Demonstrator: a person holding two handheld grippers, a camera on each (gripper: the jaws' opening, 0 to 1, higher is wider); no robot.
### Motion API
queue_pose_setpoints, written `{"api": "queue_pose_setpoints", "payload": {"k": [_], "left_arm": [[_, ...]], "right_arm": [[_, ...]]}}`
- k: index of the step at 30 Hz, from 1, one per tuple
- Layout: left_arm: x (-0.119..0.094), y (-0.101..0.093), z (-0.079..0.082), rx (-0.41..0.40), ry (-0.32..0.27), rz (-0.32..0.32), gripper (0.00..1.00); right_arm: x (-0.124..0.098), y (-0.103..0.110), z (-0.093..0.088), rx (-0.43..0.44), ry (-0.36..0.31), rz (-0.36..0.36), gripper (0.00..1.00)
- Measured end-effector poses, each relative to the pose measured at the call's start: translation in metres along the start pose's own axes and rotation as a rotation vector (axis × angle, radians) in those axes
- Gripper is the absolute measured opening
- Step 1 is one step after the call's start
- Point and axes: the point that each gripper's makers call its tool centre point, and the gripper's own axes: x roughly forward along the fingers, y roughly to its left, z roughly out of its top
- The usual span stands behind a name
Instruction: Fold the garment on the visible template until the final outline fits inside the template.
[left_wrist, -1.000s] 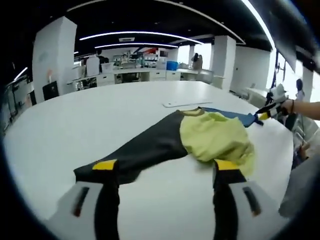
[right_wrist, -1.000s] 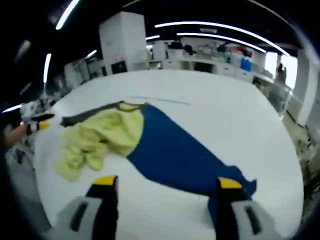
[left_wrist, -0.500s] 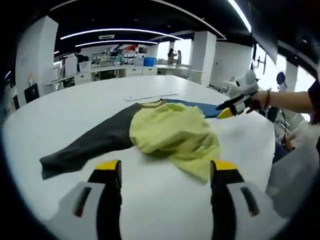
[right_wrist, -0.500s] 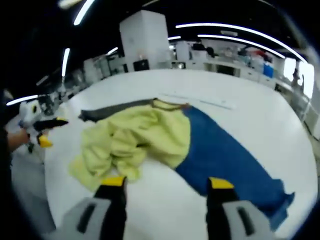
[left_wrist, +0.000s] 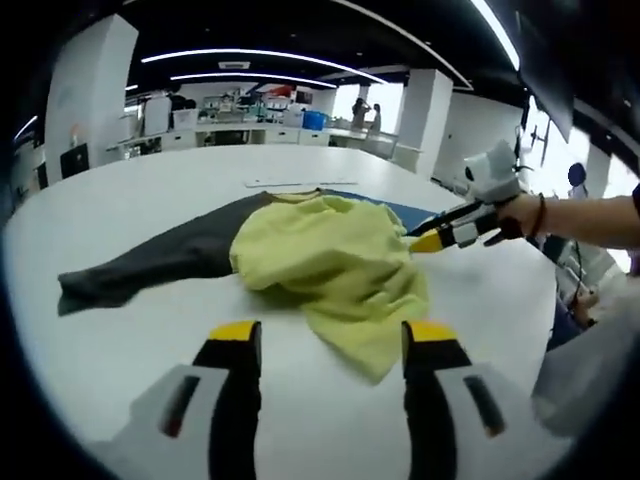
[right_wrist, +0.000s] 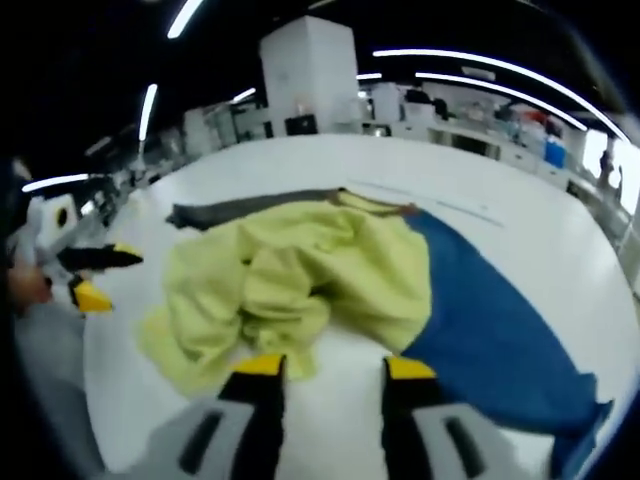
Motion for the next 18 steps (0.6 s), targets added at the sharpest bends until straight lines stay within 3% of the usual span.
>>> {"api": "queue_pose_setpoints", "payload": {"k": [11,18], "left_arm": [[0.014,-0.009,-0.026,-0.085,0.048,0.037,0.38],[0.018,-0.015,-0.035,-0.092,0.066,0.048,0.34]], "right_arm": [[0.011,0.007,-0.005,-0.054,0.028,0.003,0.18],[0.011,0.018,-0.007,-0.100,0.034,0.011,0.11]]}}
